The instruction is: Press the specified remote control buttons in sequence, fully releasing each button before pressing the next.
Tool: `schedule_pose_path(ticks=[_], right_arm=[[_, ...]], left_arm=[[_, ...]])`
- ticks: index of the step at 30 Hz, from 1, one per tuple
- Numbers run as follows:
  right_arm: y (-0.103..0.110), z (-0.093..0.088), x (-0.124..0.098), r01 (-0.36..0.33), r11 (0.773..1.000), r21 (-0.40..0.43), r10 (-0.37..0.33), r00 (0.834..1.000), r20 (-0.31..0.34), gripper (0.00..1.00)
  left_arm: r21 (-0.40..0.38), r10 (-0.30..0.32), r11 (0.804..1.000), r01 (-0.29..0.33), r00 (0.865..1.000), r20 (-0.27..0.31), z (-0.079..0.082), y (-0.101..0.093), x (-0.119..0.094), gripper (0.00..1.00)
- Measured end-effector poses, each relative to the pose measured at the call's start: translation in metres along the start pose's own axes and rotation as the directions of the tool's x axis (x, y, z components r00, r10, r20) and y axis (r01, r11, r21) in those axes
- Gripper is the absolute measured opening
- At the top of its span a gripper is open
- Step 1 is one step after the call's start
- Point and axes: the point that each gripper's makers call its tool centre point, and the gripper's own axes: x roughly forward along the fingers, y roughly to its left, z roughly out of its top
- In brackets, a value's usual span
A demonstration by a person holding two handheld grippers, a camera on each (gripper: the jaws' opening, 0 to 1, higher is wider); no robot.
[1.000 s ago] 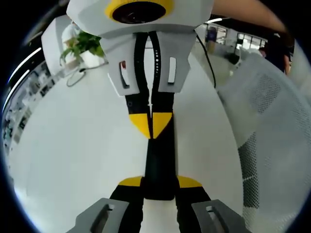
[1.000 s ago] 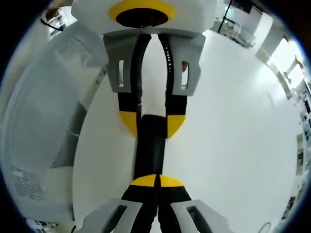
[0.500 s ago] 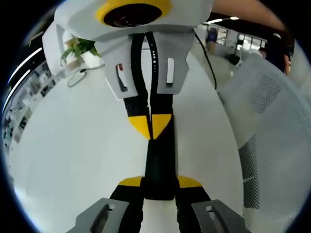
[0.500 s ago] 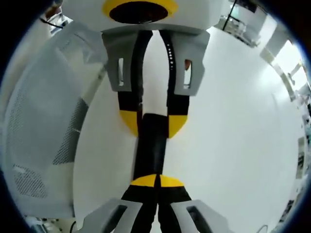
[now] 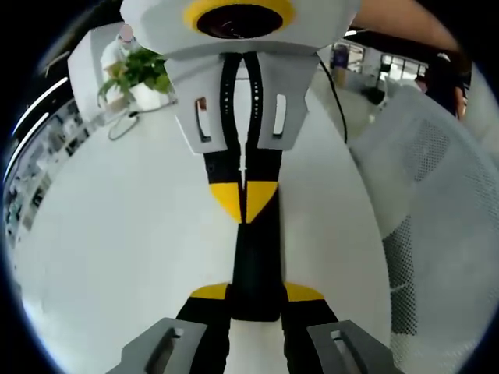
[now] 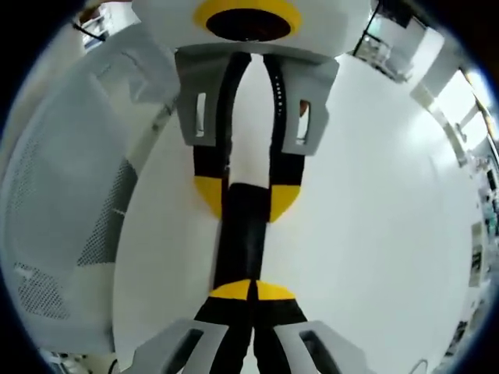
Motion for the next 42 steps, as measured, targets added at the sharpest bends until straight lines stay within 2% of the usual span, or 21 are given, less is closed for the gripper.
schedule_pose_path(ticks=[5, 14, 20, 32, 35, 42], right_arm=[[-0.002, -0.006, -0.006, 0.008, 1.0, 0.021, -0.008, 1.0, 0.012, 0.0], [0.005, 0.0, -0.016, 0.012, 1.0, 0.016, -0.013, 0.999, 0.041, 0.0], [0.014, 0.001, -0.009, -0.005, 1.0, -0.018, 0.005, 1.0, 0.009, 0.0], [0.013, 0.007, -0.005, -0.004, 1.0, -0.03, 0.004, 1.0, 0.004, 0.0], [0.016, 0.002, -0.002, -0.013, 0.999, -0.038, 0.012, 1.0, -0.025, 0.0], [0.015, 0.003, -0.002, -0.01, 0.998, -0.059, 0.008, 0.999, -0.04, 0.0]], left_arm=[[0.002, 0.0, 1.0, 0.0, 1.0, 0.001, 0.0, 0.0, 0.0, 0.23], [0.002, -0.006, 1.0, 0.006, 1.0, 0.0, 0.001, -0.001, 0.0, 0.23], [0.003, -0.005, 1.0, 0.005, 1.0, 0.0, 0.0, -0.001, 0.0, 0.23], [0.01, 0.006, 1.0, -0.006, 1.0, -0.002, 0.0, 0.0, 0.0, 0.23], [0.009, 0.006, 1.0, -0.006, 1.0, -0.002, 0.0, 0.0, 0.0, 0.23], [0.004, 0.003, 1.0, -0.003, 1.0, 0.001, -0.001, 0.0, 0.001, 0.23]])
